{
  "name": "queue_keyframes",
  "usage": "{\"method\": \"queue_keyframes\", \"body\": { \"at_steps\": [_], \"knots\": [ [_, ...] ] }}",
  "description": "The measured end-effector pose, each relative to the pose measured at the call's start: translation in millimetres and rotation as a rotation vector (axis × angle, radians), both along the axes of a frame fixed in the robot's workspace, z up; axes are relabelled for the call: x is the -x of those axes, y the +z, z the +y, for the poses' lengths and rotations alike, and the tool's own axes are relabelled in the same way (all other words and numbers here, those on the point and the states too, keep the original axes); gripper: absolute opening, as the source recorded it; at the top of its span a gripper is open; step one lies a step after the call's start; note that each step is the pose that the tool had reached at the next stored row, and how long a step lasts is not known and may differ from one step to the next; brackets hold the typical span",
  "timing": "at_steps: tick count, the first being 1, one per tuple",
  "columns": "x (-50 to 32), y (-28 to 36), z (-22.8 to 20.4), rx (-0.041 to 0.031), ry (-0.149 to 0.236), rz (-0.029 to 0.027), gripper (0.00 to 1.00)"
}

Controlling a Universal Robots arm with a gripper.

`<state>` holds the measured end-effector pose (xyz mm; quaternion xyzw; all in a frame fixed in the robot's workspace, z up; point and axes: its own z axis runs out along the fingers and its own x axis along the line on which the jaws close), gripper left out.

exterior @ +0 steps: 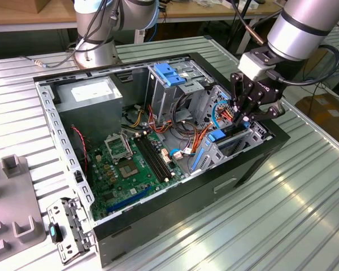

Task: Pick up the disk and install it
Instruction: 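Insert the first disk wire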

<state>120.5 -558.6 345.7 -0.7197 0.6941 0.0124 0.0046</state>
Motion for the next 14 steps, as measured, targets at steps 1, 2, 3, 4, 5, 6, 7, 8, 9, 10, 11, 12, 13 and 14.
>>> {"method": "queue_keyframes", "body": {
  "at_steps": [1,2,3,4,5,6,7,8,9,10,11,12,13,14],
  "knots": [
    [0.0,-0.3,0.0,-0.0010,0.000,0.0001,0.16],
    [0.0,-0.4,0.0,-0.0021,0.000,0.0002,0.16],
    [0.0,-0.6,0.0,-0.0032,0.000,0.0003,0.16],
    [0.0,-0.8,0.0,-0.0047,0.000,0.0004,0.16],
    [0.0,-0.9,0.0,-0.0061,0.000,0.0005,0.16],
    [0.0,-1.2,0.0,-0.0085,0.000,0.0006,0.16],
    [0.0,-1.8,0.0,-0.0098,0.000,0.0005,0.16],
    [0.0,-2.3,0.0,-0.0098,0.000,0.0005,0.16],
    [0.0,-4.3,0.0,-0.0099,0.000,0.0006,0.16],
    [0.0,-5.3,-0.1,-0.0100,0.000,0.0007,0.16],
    [0.0,-6.0,-0.1,-0.0095,0.000,0.0009,0.16],
    [-0.1,-6.6,-0.1,-0.0097,0.000,0.0013,0.16],
    [0.0,-6.8,-0.1,-0.0098,0.000,0.0013,0.16],
    [0.0,-6.8,-0.1,-0.0099,0.000,0.0014,0.16]
  ]
}}
